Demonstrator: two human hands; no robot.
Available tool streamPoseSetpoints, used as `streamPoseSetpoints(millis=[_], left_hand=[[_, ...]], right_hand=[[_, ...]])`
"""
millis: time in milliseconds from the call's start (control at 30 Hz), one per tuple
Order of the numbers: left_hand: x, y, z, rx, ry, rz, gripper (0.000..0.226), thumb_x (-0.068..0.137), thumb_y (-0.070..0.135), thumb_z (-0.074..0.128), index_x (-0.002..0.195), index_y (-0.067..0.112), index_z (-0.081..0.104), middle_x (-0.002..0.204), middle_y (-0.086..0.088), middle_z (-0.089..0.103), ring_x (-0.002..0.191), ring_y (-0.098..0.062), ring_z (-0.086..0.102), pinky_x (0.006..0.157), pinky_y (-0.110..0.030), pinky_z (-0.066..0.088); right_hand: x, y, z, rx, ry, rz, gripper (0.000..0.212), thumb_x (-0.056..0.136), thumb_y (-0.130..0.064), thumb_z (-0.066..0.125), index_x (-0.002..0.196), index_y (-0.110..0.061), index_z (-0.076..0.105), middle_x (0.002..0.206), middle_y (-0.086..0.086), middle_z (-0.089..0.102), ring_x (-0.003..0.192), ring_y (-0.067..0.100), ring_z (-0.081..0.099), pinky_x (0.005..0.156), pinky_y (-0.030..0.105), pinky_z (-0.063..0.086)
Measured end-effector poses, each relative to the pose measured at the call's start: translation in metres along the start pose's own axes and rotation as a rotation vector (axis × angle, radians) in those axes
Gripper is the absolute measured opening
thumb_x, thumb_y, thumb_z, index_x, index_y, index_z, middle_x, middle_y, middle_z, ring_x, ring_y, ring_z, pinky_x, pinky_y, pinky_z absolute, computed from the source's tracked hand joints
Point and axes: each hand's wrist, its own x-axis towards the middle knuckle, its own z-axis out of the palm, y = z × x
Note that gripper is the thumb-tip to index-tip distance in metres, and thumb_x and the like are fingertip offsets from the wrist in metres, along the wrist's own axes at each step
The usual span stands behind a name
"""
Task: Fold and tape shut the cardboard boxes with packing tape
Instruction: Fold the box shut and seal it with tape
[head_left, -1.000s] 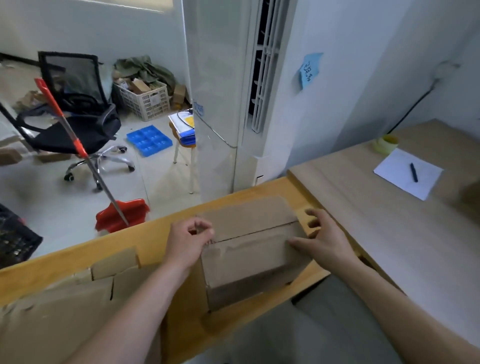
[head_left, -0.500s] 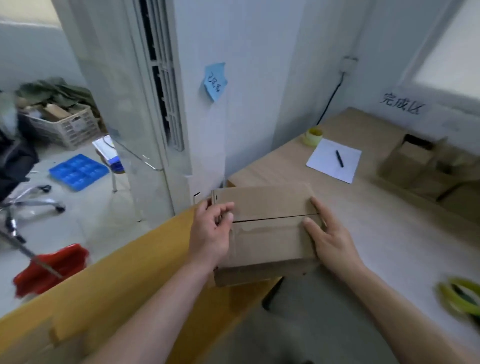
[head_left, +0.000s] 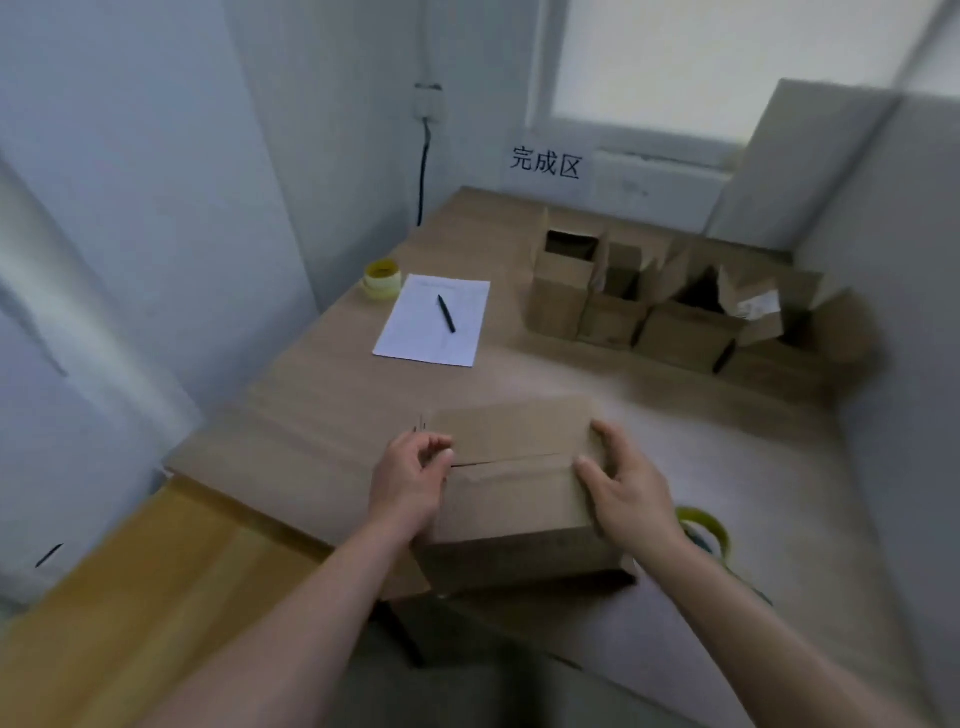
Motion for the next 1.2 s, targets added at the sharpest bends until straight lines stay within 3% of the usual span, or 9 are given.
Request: streamPoseSetpoints(millis=[167, 267, 433, 533, 667, 800, 900, 1000, 1200], left_hand=[[0.015, -0.009, 0.051, 0.171, -0.013, 0.081, 0.013, 0.093, 0.028, 0.06, 0.082, 0.032, 0.057, 0.103, 0.009, 0.051, 0.086, 0.001, 0.049, 0.07, -0.014, 0.038], [0.04, -0.007, 0.055, 0.205, 0.0, 0.15, 0.013, 0.091, 0.024, 0.062, 0.08, 0.026, 0.057, 0.096, 0.003, 0.052, 0.08, -0.007, 0.051, 0.068, -0.026, 0.04], [0.074, 0.01, 0.062, 0.399, -0.071, 0.252, 0.02, 0.092, 0.036, 0.06, 0.087, 0.017, 0.056, 0.119, -0.008, 0.05, 0.105, -0.029, 0.054, 0.079, -0.033, 0.043], [0.07, 0.024, 0.076, 0.772, -0.113, 0.495, 0.036, 0.091, 0.06, 0.04, 0.097, 0.028, 0.053, 0.154, -0.008, 0.023, 0.143, -0.039, 0.021, 0.106, -0.054, 0.034], [0.055, 0.024, 0.102, 0.86, -0.357, 0.552, 0.067, 0.082, 0.077, 0.009, 0.138, 0.045, 0.028, 0.163, 0.003, 0.002, 0.149, -0.032, -0.003, 0.115, -0.06, 0.008], [0.058, 0.026, 0.092, 0.85, -0.35, 0.578, 0.067, 0.084, 0.075, 0.008, 0.136, 0.045, 0.037, 0.161, 0.002, 0.014, 0.148, -0.032, 0.006, 0.115, -0.06, 0.014], [0.055, 0.03, 0.091, 0.859, -0.359, 0.562, 0.067, 0.085, 0.073, 0.011, 0.134, 0.043, 0.044, 0.16, 0.001, 0.019, 0.148, -0.033, 0.009, 0.114, -0.059, 0.016], [0.055, 0.03, 0.092, 0.87, -0.36, 0.561, 0.063, 0.086, 0.072, 0.015, 0.134, 0.042, 0.044, 0.16, 0.001, 0.02, 0.147, -0.033, 0.01, 0.114, -0.059, 0.016], [0.056, 0.028, 0.093, 0.85, -0.35, 0.537, 0.066, 0.084, 0.074, 0.013, 0.134, 0.044, 0.042, 0.16, 0.004, 0.017, 0.148, -0.029, 0.006, 0.115, -0.059, 0.015]], right_hand=[[-0.003, 0.053, 0.007, -0.002, -0.058, 0.085, 0.043, 0.097, -0.042, 0.054, 0.134, -0.042, 0.034, 0.129, -0.007, 0.049, 0.109, 0.012, 0.052, 0.096, 0.041, 0.049], [0.006, 0.06, 0.014, 0.061, 0.007, 0.063, 0.041, 0.096, -0.041, 0.054, 0.132, -0.044, 0.034, 0.122, -0.015, 0.045, 0.107, 0.006, 0.049, 0.094, 0.037, 0.049], [0.027, 0.055, 0.02, 0.066, 0.106, 0.091, 0.04, 0.096, -0.04, 0.054, 0.131, -0.042, 0.036, 0.12, -0.014, 0.044, 0.107, 0.008, 0.05, 0.093, 0.038, 0.05], [0.029, 0.051, 0.022, 0.04, 0.141, 0.13, 0.037, 0.095, -0.045, 0.052, 0.128, -0.048, 0.034, 0.117, -0.017, 0.044, 0.105, 0.008, 0.051, 0.091, 0.04, 0.053], [0.03, 0.05, 0.021, 0.019, 0.149, 0.128, 0.036, 0.096, -0.046, 0.052, 0.127, -0.049, 0.035, 0.125, -0.015, 0.048, 0.108, 0.01, 0.053, 0.092, 0.04, 0.052], [0.024, 0.071, -0.003, 0.168, 0.093, 0.111, 0.038, 0.095, -0.043, 0.053, 0.127, -0.056, 0.038, 0.125, -0.024, 0.05, 0.111, 0.0, 0.053, 0.085, 0.023, 0.048], [0.009, 0.114, -0.042, -0.336, 0.181, 0.103, 0.053, 0.085, -0.031, 0.069, 0.133, -0.038, 0.048, 0.129, -0.016, 0.054, 0.115, 0.009, 0.053, 0.088, 0.028, 0.048], [0.0, 0.15, -0.061, -0.914, -0.032, -0.011, 0.049, 0.074, -0.031, 0.079, 0.121, -0.027, 0.066, 0.137, 0.004, 0.054, 0.124, 0.032, 0.05, 0.092, 0.04, 0.045], [0.01, 0.178, -0.065, -1.05, -0.155, -0.024, 0.033, 0.093, -0.044, 0.055, 0.125, -0.037, 0.059, 0.157, 0.003, 0.026, 0.146, 0.031, 0.019, 0.104, 0.04, 0.031]])
